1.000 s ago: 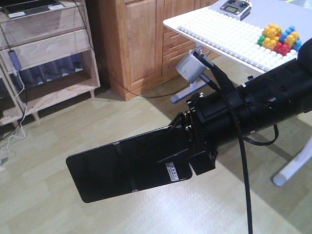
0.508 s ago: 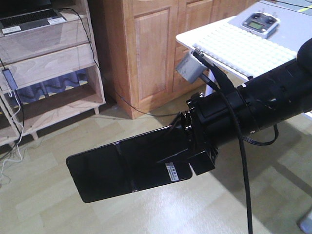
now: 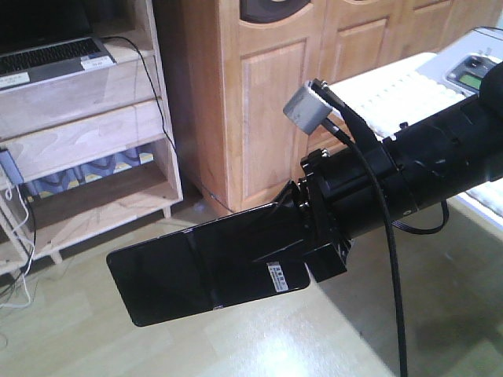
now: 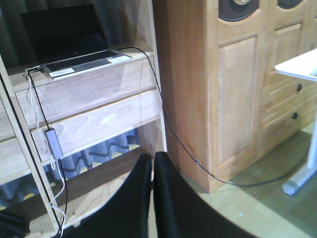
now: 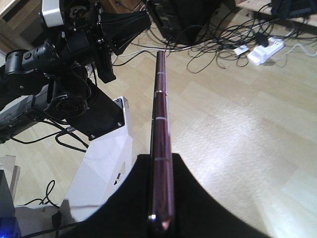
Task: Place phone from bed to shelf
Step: 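Carry the phone in the right gripper while driving to the shelf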
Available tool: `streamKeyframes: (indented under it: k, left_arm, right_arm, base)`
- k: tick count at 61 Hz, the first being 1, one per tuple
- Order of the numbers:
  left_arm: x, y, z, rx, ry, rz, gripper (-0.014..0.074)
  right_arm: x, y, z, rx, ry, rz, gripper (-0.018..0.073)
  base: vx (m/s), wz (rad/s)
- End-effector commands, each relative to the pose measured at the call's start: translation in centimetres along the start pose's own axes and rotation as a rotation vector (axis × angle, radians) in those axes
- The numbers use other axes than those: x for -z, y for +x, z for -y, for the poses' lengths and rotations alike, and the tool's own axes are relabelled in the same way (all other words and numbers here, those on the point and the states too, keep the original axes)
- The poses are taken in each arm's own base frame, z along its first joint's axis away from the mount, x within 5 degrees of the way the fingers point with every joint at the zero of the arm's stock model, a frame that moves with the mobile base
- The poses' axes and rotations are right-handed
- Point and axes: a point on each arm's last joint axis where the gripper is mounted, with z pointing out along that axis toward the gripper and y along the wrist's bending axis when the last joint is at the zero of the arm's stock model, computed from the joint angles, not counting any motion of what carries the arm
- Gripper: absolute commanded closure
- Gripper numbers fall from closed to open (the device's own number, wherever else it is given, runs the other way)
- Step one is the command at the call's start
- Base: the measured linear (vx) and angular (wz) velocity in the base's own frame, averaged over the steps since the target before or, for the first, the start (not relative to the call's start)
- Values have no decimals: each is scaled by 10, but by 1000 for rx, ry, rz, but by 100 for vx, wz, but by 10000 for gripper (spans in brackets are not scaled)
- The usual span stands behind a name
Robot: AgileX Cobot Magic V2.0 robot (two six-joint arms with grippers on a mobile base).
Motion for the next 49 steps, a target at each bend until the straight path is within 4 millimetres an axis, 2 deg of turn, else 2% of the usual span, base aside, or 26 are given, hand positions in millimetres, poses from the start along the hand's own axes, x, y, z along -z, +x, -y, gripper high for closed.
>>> streamKeyframes:
  k: [1, 25, 49]
  left_arm:
    - [3, -16, -1, 9, -4, 110, 596]
    - [3, -16, -1, 9, -4, 110, 596]
    - [3, -16, -1, 9, -4, 110, 596]
  right_arm:
    - [11, -10, -22, 33, -86, 57, 560]
    - [11, -10, -22, 33, -86, 57, 560]
    - [11, -10, -22, 33, -86, 57, 560]
  base:
    - [45, 11]
    - [44, 19]
    - [41, 40]
